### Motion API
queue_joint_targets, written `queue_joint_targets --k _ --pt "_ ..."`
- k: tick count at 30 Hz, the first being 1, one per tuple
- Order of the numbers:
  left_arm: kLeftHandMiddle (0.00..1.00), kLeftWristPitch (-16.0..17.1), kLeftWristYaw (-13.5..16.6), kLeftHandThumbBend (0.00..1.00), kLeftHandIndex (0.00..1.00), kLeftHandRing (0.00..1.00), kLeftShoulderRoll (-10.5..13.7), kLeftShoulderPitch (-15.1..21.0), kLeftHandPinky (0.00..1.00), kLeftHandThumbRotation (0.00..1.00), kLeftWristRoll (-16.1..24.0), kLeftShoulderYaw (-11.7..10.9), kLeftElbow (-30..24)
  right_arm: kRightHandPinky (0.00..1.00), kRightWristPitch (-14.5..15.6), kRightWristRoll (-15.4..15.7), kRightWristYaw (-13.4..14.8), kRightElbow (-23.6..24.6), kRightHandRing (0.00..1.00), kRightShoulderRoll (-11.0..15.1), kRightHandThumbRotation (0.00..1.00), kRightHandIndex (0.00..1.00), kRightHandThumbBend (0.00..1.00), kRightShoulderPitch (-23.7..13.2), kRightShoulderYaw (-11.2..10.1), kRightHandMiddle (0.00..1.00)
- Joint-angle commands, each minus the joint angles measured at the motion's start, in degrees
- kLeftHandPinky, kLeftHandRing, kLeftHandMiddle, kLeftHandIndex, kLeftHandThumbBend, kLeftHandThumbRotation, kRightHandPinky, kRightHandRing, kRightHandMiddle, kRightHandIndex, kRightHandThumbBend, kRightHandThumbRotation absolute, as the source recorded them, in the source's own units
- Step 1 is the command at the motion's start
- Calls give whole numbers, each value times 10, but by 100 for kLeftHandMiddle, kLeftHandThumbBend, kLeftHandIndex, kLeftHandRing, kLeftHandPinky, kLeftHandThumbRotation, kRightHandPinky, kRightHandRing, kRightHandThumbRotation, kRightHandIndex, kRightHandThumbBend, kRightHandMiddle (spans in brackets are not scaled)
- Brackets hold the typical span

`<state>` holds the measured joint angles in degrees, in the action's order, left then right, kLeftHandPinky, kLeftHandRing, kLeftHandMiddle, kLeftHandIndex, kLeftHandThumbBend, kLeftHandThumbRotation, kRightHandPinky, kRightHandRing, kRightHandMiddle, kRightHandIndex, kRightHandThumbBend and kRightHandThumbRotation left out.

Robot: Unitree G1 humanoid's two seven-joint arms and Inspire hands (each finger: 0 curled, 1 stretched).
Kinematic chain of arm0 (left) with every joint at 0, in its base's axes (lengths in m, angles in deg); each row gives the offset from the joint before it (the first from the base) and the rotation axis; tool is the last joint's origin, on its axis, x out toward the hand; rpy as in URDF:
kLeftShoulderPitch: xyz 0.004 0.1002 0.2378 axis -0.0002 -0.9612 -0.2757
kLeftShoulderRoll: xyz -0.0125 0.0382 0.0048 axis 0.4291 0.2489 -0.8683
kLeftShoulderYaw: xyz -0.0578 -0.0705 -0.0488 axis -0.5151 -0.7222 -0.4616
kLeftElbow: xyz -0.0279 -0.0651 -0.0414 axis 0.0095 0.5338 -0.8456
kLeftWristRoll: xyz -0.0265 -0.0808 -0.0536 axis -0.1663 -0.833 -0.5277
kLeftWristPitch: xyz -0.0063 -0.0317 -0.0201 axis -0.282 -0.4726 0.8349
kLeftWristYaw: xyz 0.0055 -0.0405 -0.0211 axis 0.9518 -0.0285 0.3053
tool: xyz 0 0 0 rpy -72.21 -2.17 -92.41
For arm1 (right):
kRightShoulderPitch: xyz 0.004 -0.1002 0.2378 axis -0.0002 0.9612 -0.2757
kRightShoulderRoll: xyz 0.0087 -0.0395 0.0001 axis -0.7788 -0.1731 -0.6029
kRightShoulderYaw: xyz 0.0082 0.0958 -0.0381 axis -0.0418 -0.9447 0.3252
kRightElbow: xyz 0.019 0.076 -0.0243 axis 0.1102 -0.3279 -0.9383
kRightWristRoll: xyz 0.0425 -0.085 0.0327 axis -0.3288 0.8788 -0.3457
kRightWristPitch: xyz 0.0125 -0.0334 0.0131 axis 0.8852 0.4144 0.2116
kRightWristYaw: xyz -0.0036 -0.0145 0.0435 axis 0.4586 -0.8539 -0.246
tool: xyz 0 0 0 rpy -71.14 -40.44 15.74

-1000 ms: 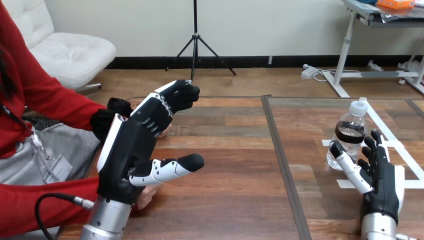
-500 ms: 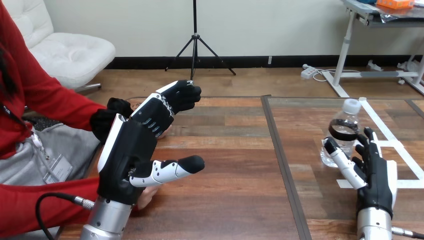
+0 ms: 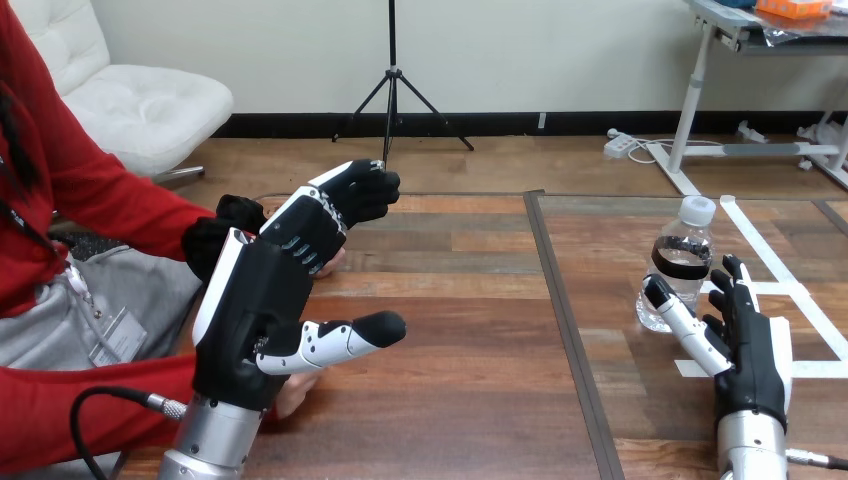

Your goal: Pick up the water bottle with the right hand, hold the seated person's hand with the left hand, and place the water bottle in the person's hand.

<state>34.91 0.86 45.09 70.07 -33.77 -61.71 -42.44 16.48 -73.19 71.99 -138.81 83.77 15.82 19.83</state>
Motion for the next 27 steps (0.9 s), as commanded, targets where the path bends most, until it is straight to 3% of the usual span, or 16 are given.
queue_joint_targets --k 1,9,27 --pt "79 3 -1 100 79 80 3 11 80 38 -11 -8 -27 90 3 -4 -6 -2 95 12 57 97 100 -57 1 94" --pt "78 3 2 100 78 79 5 9 80 39 -8 -11 -27 91 15 5 5 -4 95 17 57 97 100 -61 8 94" --pt "78 1 -6 100 78 79 10 9 79 38 -16 -16 -29 93 18 1 -9 -14 96 22 56 98 100 -68 9 95"
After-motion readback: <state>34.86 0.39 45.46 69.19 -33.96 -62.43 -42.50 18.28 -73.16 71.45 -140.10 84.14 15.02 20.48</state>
